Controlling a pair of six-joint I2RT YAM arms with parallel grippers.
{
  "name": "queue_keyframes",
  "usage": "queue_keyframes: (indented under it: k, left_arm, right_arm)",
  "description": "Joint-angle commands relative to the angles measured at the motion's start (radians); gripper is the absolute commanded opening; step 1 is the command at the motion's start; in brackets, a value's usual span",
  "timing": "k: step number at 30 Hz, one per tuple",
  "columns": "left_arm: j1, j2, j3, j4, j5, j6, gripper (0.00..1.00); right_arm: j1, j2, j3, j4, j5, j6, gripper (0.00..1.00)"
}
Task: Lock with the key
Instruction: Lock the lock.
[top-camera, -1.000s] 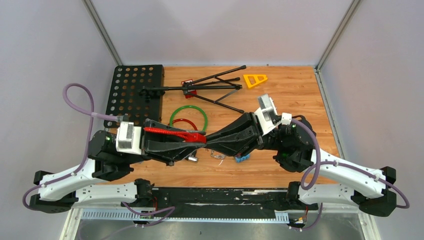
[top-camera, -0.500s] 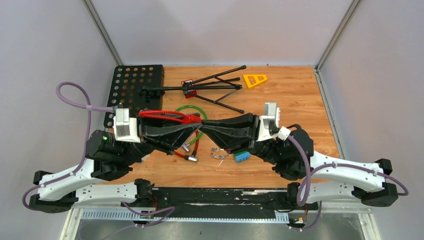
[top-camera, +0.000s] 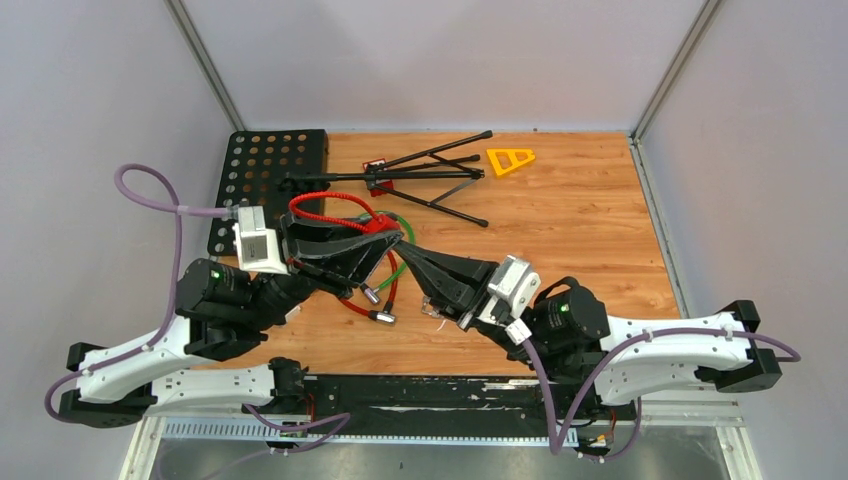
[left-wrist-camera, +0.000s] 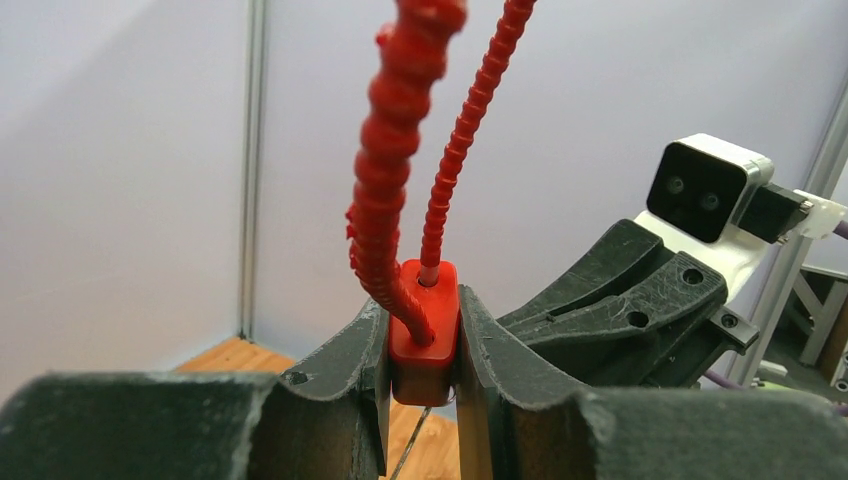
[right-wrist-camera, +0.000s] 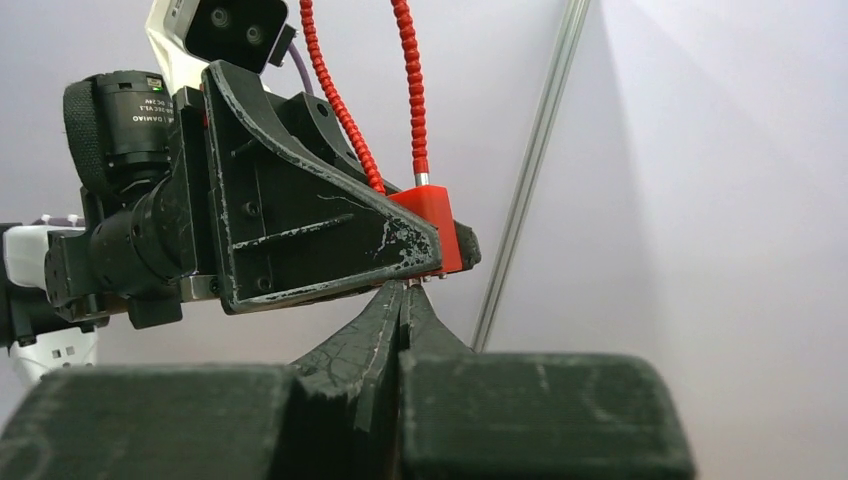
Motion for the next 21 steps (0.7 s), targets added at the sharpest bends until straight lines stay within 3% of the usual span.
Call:
queue_keyframes:
  k: [1, 6, 21]
  left_arm:
    - [0.0, 0.012, -0.016, -0.013, 0.015, -0.007, 0.0]
    - [0.0, -0.015, -0.029, 0.015, 0.047, 0.003, 0.0]
    - [-0.001, -0.018, -0.031, 0.017, 0.064, 0.009, 0.0]
  right_arm:
    - [0.026, 0.008, -0.011, -0.023, 0.01, -0.066, 0.02]
    - [0.027, -0.042, -0.045, -0.024, -0.007, -0.067, 0.24]
    - [0.03, -0.06, -0.056, -0.059, -0.02, -0.16, 0.29]
